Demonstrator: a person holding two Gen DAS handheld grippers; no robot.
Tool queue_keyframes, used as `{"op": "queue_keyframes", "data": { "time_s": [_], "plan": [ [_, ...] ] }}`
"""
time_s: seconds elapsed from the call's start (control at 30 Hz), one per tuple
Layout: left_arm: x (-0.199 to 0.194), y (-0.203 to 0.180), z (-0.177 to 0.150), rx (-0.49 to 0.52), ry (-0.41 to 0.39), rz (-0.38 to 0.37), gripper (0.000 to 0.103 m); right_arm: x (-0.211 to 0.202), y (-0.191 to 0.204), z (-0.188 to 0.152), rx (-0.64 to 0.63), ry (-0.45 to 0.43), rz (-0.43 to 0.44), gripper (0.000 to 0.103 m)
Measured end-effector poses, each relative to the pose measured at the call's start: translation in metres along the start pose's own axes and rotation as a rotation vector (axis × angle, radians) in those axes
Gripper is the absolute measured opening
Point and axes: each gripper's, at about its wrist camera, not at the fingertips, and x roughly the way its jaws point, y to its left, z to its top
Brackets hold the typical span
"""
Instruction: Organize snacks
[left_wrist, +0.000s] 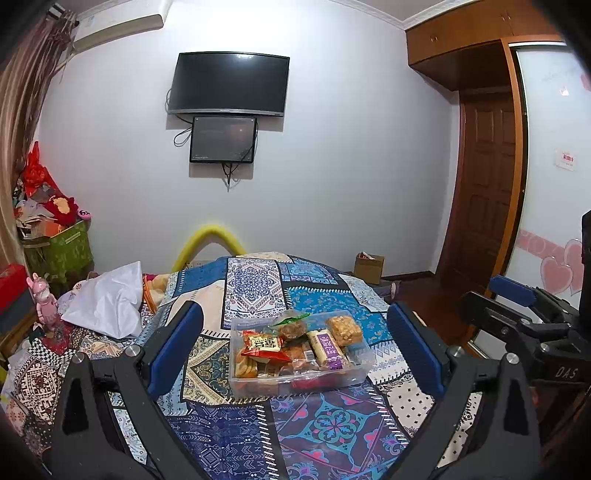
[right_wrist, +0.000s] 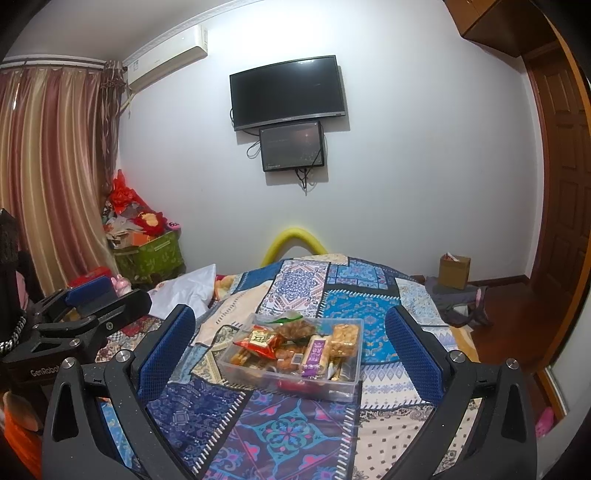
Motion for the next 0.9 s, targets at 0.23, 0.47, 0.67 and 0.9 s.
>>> {"op": "queue_keyframes", "data": {
  "time_s": [0.23,0.47,0.67,0.9],
  "plan": [
    [0.0003,-0.0007,0.0000,-0.001,-0.001,-0.003,0.101,0.0003,-0.0002,0.0006,0.000,0.004,-0.002,0.103],
    [0.0004,-0.0009,0.0000,0.000,-0.001,0.001,0.101,0.0007,-0.0023,0.0019,0.008,0.007,-0.002,0.103],
    [0.0013,-0.0021,-0.0007,-0.001,0.000,0.001,0.101,0.0003,-0.0019,0.0028,0.003,0.007,-0.005,0.103],
    [0.0016,-0.0036,-0.0013,-0.001,0.001,-0.005,0.101,-0.0010,-0.0015,0.0041,0.002,0.006,-0.008,0.103]
  ]
}}
